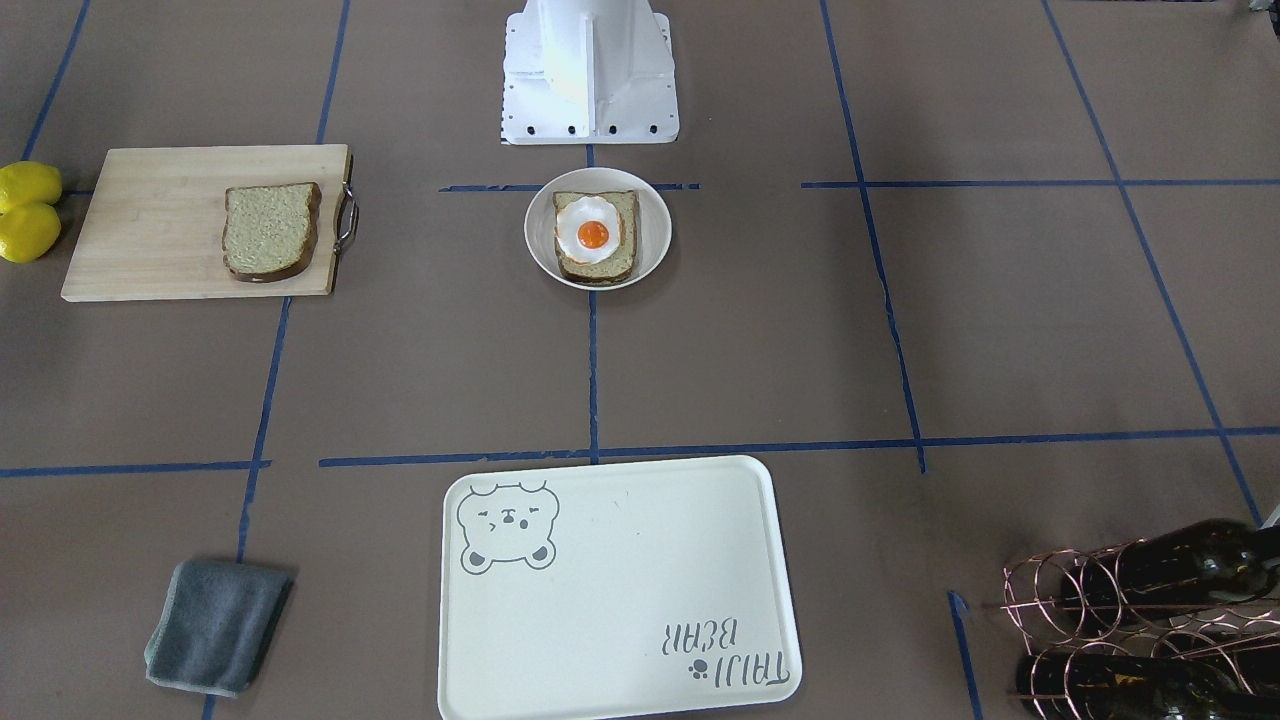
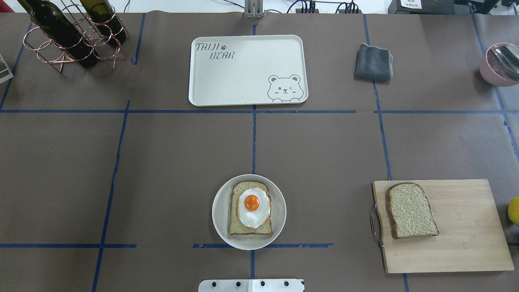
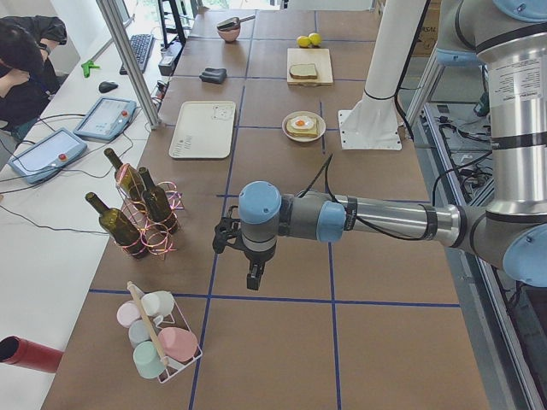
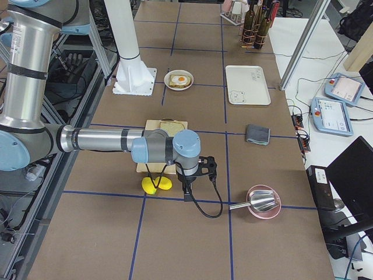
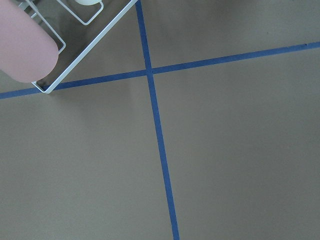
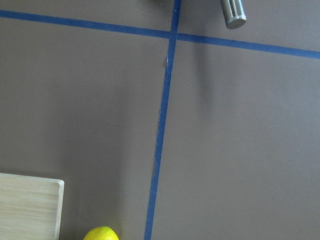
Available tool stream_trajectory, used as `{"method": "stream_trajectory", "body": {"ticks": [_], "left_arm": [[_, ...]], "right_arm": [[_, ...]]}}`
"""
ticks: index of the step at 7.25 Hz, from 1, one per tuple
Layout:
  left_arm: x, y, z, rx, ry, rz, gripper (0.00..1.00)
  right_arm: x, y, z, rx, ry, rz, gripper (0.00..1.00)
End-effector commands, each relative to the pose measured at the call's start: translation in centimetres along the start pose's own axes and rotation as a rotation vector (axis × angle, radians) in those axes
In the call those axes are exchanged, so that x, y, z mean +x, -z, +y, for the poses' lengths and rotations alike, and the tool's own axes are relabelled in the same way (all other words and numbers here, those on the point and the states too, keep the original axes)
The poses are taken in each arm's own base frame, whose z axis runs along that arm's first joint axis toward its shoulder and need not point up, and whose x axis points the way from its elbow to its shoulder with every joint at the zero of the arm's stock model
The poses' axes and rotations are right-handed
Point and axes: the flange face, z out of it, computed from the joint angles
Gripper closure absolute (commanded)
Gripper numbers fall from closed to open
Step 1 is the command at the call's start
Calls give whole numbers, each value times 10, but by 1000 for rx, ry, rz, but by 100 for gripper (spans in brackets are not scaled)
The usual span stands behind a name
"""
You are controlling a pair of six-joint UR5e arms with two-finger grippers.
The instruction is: Make sandwich and place on tray
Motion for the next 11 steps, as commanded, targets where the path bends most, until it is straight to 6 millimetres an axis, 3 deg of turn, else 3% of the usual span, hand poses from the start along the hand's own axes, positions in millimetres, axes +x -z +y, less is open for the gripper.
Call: {"method": "stream_trajectory", "body": {"ticks": [1, 6, 7, 9, 11], "left_arm": [[1, 1, 0, 2, -2, -2, 0], [0, 0, 1, 1, -1, 0, 0], [-1, -2, 1, -3, 1, 0, 0], [-1, -1, 0, -2, 0, 0, 0], [0, -1, 1, -2, 0, 2, 0]], "right_arm": [[0, 0, 0, 0, 0, -2, 0], [-1, 0, 0, 4, 3, -4, 0], [-12, 1, -14, 7, 33, -1, 0], [-22, 4, -16, 39, 70, -70, 0], [-47, 13, -25, 136, 115, -150, 0]]}}
